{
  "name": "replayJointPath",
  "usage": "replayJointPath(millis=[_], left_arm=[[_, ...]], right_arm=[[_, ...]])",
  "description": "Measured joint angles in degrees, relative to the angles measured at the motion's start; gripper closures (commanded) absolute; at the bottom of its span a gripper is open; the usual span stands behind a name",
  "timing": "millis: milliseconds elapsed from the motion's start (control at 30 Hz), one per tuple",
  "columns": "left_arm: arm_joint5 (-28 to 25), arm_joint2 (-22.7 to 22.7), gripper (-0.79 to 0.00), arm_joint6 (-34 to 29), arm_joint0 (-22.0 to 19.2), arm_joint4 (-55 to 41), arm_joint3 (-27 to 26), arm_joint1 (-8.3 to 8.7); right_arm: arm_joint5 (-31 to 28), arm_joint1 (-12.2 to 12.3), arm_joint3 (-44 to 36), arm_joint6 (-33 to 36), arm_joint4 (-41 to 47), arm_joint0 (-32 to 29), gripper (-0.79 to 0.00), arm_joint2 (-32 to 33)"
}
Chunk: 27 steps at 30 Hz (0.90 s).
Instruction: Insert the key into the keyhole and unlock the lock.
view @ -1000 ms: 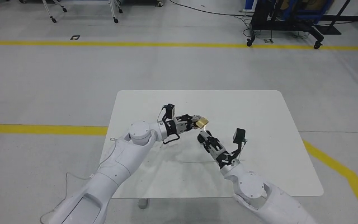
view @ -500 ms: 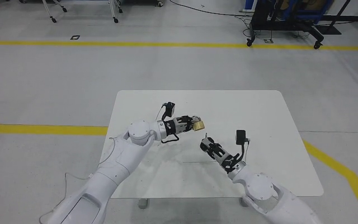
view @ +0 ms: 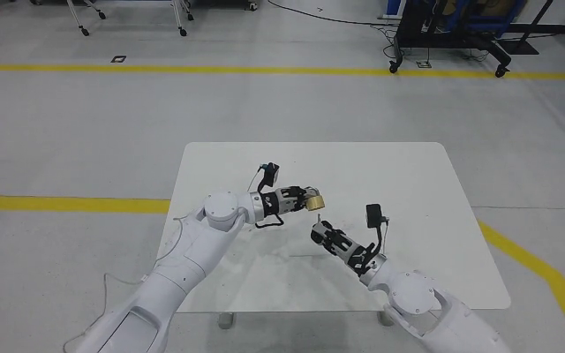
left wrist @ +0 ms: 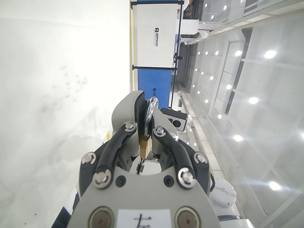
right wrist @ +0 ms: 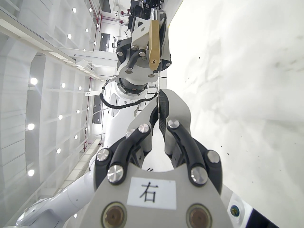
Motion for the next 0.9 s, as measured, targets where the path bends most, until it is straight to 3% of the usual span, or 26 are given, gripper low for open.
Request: replayJointPath(millis=[900], left_arm=[[0.9, -0.9, 0.000, -1.0, -0.1, 1.7, 0.8, -0.57]], right_arm=[[1.7, -2.5, 1.5, 2.4, -0.6, 1.0, 0.000, 1.1]])
